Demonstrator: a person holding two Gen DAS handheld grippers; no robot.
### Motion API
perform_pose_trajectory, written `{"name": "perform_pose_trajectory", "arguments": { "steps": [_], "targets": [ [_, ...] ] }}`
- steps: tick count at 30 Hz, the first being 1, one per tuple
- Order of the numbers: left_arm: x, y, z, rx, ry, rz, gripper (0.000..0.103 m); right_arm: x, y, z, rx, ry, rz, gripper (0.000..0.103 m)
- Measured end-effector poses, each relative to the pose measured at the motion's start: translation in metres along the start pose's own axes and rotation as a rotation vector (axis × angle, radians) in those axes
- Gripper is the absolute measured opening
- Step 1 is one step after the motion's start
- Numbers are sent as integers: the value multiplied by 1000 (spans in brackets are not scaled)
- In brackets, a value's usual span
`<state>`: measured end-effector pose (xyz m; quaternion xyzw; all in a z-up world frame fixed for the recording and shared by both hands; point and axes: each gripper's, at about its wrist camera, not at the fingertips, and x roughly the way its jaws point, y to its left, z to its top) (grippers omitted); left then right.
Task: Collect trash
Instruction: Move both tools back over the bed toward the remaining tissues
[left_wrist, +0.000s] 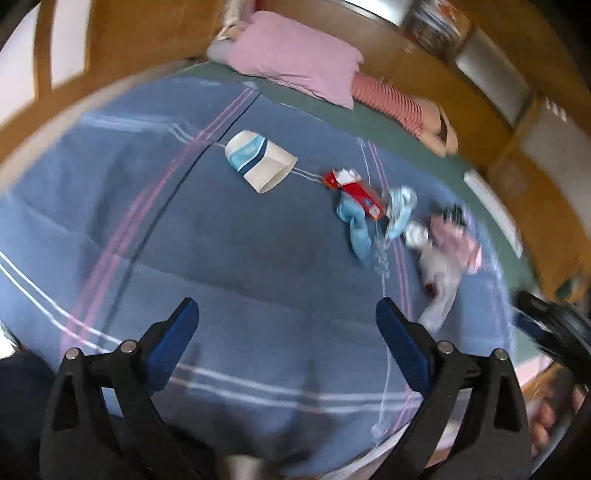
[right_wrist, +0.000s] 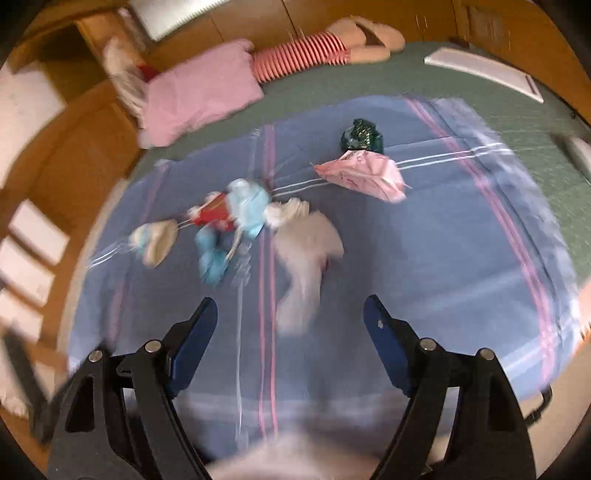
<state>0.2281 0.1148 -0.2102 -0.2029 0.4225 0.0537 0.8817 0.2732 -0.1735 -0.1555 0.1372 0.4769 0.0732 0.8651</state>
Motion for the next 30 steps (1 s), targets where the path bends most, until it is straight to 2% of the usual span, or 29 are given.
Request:
{"name": "perform_pose_trajectory", "arguments": {
  "steps": [3,5,6,7,8,9,11,12,13,14,15,16,17,18,20,23,25,27,28,30],
  "targets": [
    [21,2,0,-17,76,-29,97,54,2,40,30,4,-59,80],
    [38,8,-2,-80,161,-18,97,89,-5,53,84,46,-118,80],
    [41,13,-4,-126,182,-38,97,101,-8,53,96,73,-111,79],
    [41,19,-4,-172,187,-71,97,108,-8,51,94,96,-90,68],
    [39,22,-4,-197,175,-88,97,117,-4,46,71,141,-52,45],
    [37,24,-3,-211,159,-94,97,122,3,39,41,186,-19,39],
    [34,24,-4,-224,137,-97,97,117,18,25,4,242,86,35],
    [32,24,-6,-226,134,-104,97,110,34,10,-43,311,240,35],
    [31,24,-7,-227,137,-111,97,103,46,2,-99,350,307,35],
    [30,23,-9,-227,145,-123,97,89,58,-6,-177,344,303,40],
    [29,22,-10,-224,154,-130,97,79,63,-7,-222,309,257,48],
    [33,21,-10,-218,164,-130,97,65,64,-3,-262,243,187,75],
    [34,19,-11,-207,175,-128,97,53,59,6,-269,162,137,92],
    [35,18,-11,-197,184,-127,97,44,49,19,-252,78,80,93],
    [35,14,-13,-175,191,-135,97,41,23,46,-171,-22,-35,93],
    [34,14,-14,-166,193,-136,97,58,-20,90,-35,-82,-258,93],
    [37,12,-14,-165,200,-141,97,75,-43,113,33,-88,-326,93],
    [39,11,-14,-161,205,-145,97,93,-60,123,79,-72,-373,93],
    [39,10,-14,-159,205,-146,97,103,-69,126,112,-56,-376,93],
    [40,8,-16,-153,208,-149,97,119,-78,124,169,-22,-315,90]
  ]
}}
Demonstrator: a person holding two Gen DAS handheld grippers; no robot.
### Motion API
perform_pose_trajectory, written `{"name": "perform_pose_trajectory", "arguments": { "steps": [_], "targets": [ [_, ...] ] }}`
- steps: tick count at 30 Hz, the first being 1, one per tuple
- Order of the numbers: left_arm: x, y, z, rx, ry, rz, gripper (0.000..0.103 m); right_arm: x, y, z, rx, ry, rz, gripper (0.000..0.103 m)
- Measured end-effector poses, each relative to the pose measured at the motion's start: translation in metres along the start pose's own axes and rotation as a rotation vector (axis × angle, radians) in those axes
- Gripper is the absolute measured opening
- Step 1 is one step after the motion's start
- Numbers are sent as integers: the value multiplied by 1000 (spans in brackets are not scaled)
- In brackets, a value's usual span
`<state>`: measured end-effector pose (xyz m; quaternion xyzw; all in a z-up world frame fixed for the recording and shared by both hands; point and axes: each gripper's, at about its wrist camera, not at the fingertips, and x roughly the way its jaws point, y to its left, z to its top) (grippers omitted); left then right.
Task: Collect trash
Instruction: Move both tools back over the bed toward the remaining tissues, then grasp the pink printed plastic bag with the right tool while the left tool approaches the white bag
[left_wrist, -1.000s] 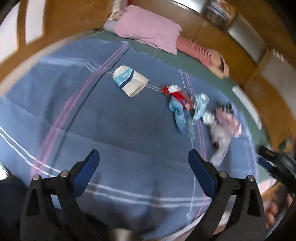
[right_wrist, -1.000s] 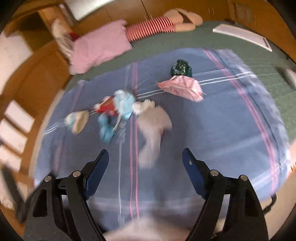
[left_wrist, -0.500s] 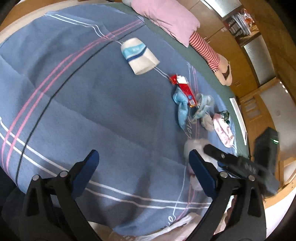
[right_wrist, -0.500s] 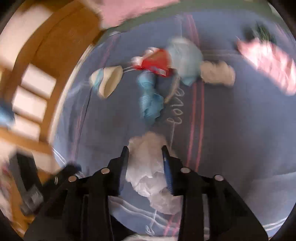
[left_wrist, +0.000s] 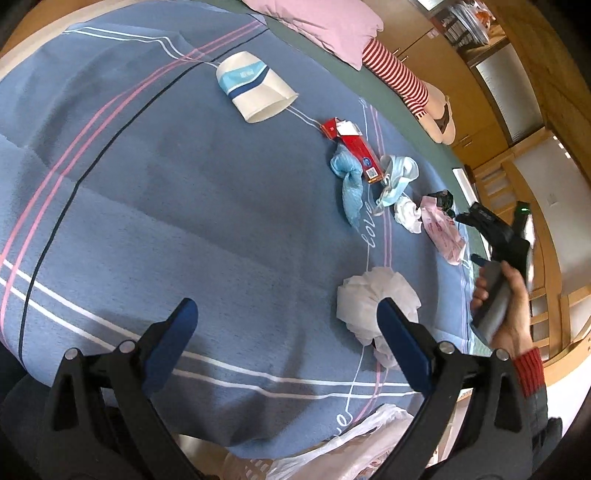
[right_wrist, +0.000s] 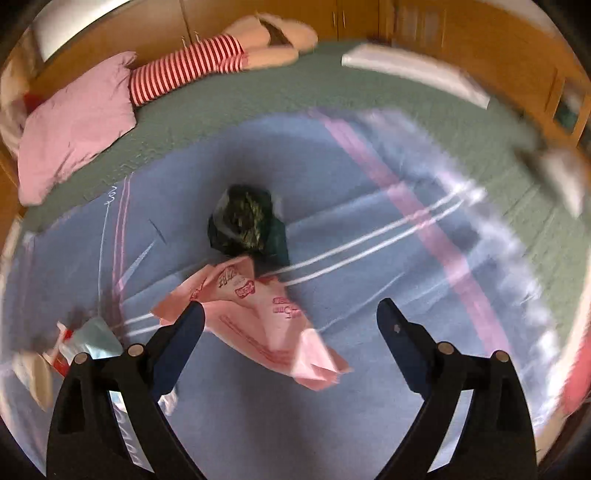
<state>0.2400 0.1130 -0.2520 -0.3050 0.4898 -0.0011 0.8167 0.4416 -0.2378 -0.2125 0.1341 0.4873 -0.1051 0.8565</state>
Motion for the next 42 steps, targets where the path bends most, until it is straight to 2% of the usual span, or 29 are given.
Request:
{"name": "perform_pose_trajectory", "arguments": {
  "steps": [2,3,4,5,9,13,15,17,18,21,24,26,28,31,36,37,40,42],
  "targets": [
    [3,-2,1,11,6,0,97,16,-2,-7,10,71,76,55],
    [4,-2,1,13,9,5,97,23,0,-14,3,111,101,50],
    [5,-2,1,8,11,11,97,23,3,-21,-7,135,126,35],
    [5,-1,1,0,13,12,97,22,7,-30,-29,162,168,26],
    [3,5,3,-35,6,-2,97,-13,29,-85,-170,191,230,18],
    [3,8,2,-60,11,-7,97,-54,43,-158,-233,249,328,17],
    [4,6,1,-49,17,-1,97,-71,48,-193,-235,305,420,18],
    [6,1,-1,-19,29,5,97,-83,50,-209,-236,303,463,18],
    [8,0,-2,-6,39,4,97,-92,49,-216,-235,274,473,18],
    [13,-7,-5,42,75,-12,97,-104,42,-216,-230,190,445,18],
    [15,-12,-8,69,89,-31,97,-109,21,-210,-170,117,336,18],
    [18,-16,-11,97,122,-46,97,-108,14,-209,-139,114,296,18],
    [23,-19,-15,123,141,-16,97,-106,5,-210,-128,125,297,18],
    [42,-23,-22,171,189,105,97,-104,1,-219,-114,142,305,19],
    [37,-37,-27,312,50,188,98,-107,-2,-232,-100,156,337,20],
    [35,-37,-26,310,32,196,98,-108,-1,-231,-97,157,340,20],
    [33,-35,-23,277,51,128,98,-108,0,-232,-87,161,350,20],
    [32,-38,-24,289,50,84,98,-108,-1,-231,-86,161,354,20]
  ]
}}
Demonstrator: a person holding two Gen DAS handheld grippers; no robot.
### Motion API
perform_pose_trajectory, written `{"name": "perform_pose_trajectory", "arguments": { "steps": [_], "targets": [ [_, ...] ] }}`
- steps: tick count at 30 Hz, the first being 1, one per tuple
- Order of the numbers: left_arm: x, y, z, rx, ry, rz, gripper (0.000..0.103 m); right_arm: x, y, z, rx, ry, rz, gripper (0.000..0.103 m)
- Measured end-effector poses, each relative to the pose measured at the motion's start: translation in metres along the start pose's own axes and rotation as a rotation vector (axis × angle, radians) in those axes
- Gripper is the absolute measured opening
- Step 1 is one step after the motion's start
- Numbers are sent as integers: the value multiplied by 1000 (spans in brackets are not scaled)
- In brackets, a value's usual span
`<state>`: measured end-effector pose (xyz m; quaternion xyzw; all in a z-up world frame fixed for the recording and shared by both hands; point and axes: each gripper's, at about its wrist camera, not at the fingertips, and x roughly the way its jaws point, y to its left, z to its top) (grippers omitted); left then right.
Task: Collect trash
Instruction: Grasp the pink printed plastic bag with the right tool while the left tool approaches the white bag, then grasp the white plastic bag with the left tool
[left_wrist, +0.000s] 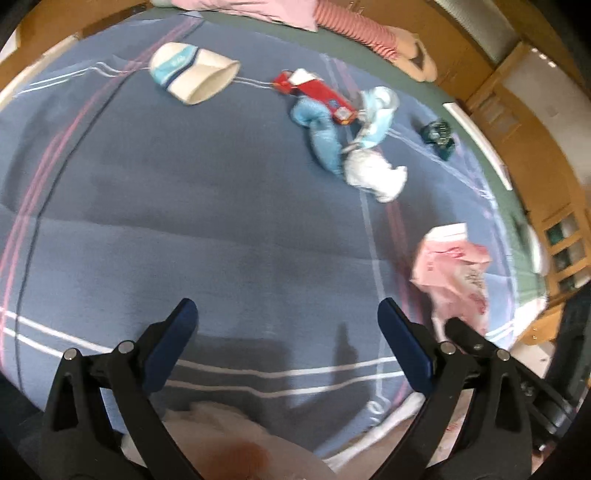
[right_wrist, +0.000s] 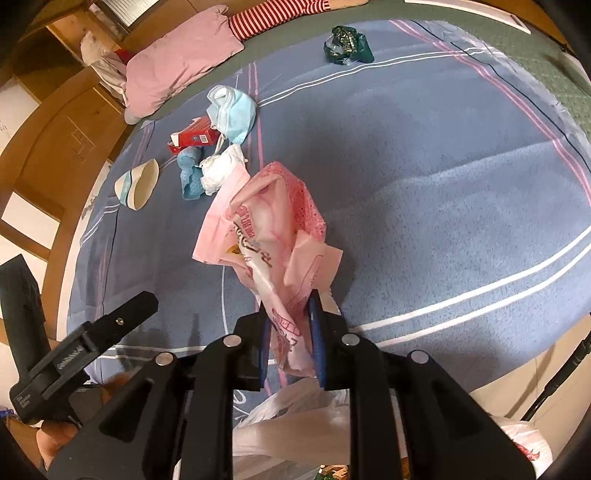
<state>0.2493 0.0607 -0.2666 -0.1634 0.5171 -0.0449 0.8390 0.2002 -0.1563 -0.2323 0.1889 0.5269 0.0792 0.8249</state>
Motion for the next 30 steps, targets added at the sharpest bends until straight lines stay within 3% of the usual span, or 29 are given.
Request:
{"name": "perform_pose_trajectory", "arguments": {
  "steps": [5,10,20,21,23,24,25,27,29,30],
  "targets": [
    [-23,-22,-2,117,-169,-12,98,-4,-1,1,3,-16,6,21],
    [-19,-12,4,56,-122,-12,98,-2,6,3,-21,-10,-1,21],
    [-71,16,9,-28,-295,-103,98,5,15,3,-40,9,4,21],
    [-77,21,14,-34,-260,-59,98,5,16,3,-42,8,1,21],
    [-82,32,23,-56,-106,-5,98,7,14,4,-38,9,2,21],
    [-82,41,26,-99,13,-13,98,8,14,4,-32,12,5,21],
    [-82,49,24,-166,115,-78,98,8,13,4,-28,13,6,21],
    [-84,56,14,-250,200,-195,100,8,13,4,-21,12,11,21],
    [-81,52,-1,-241,269,-131,100,7,15,3,-19,10,17,21],
    [-80,43,-6,-170,264,-88,100,5,16,3,-19,8,21,21]
  ]
}}
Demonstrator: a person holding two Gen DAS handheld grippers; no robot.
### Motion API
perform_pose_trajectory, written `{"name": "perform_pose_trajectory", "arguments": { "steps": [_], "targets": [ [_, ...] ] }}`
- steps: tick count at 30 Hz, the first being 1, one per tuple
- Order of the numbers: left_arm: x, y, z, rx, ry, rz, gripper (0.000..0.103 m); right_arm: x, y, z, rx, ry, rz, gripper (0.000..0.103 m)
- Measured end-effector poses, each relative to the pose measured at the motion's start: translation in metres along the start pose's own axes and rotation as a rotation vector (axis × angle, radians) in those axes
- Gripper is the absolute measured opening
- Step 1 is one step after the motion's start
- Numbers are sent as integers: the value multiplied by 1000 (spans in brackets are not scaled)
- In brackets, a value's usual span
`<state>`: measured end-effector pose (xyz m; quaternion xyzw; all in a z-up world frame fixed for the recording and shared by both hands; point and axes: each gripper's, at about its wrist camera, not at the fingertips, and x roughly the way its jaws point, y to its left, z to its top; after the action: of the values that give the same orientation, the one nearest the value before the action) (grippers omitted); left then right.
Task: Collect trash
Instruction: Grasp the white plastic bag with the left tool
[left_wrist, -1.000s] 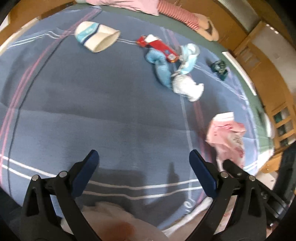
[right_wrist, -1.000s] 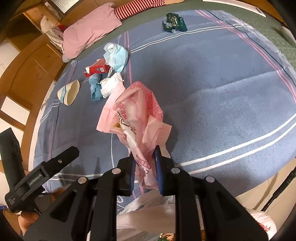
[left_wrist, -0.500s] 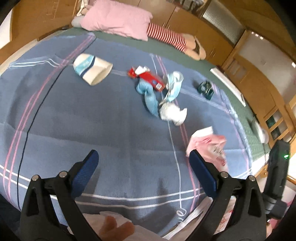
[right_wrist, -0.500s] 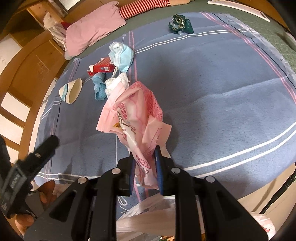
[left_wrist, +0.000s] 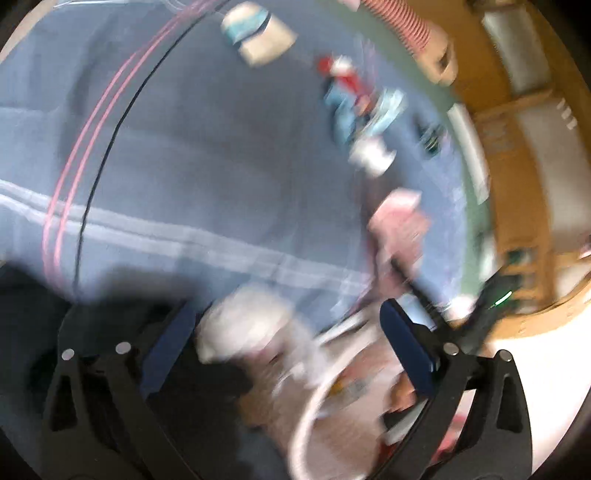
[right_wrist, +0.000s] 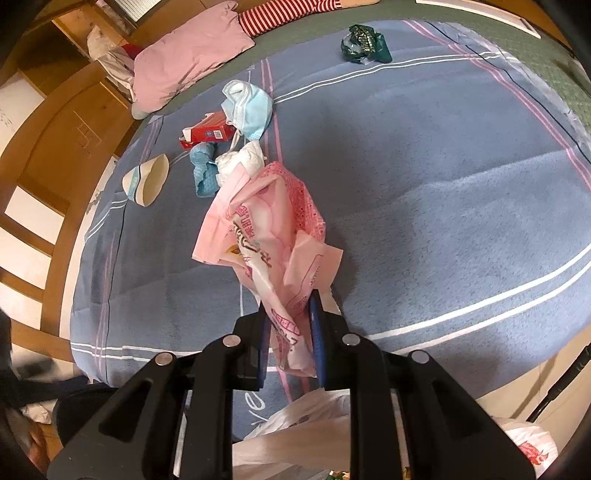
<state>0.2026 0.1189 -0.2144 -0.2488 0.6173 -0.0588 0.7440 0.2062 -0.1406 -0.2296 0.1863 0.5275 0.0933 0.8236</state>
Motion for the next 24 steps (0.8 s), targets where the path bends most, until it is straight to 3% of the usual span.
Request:
{"name": "perform_pose_trajectory", "arguments": {
  "steps": [4,6,8,9,10,13,16,19,24],
  "targets": [
    [20,-16,-6,134,55,134,99,-6,2,0,-7,-10,7,21],
    [38,-23,-4,215,130,162,99,-10,2,-1,-5,-17,11,21],
    [59,-25,-6,288,184,241,95,-12,-1,-2,5,-20,17,21],
    [67,-24,-8,311,200,271,85,-12,-2,-2,10,-21,19,21],
    [74,-24,-9,327,226,284,66,-11,-4,-2,18,-21,19,21],
    [80,-31,-12,386,241,273,37,-9,-8,-3,38,-14,23,21],
    [70,-41,-13,436,148,238,26,-11,-6,-5,27,-17,33,21],
    [38,-55,-10,480,-52,198,24,-21,-1,-3,-4,-53,23,20],
    [-28,-80,-21,482,-307,171,24,-57,9,-1,-41,-104,44,19]
  ]
}}
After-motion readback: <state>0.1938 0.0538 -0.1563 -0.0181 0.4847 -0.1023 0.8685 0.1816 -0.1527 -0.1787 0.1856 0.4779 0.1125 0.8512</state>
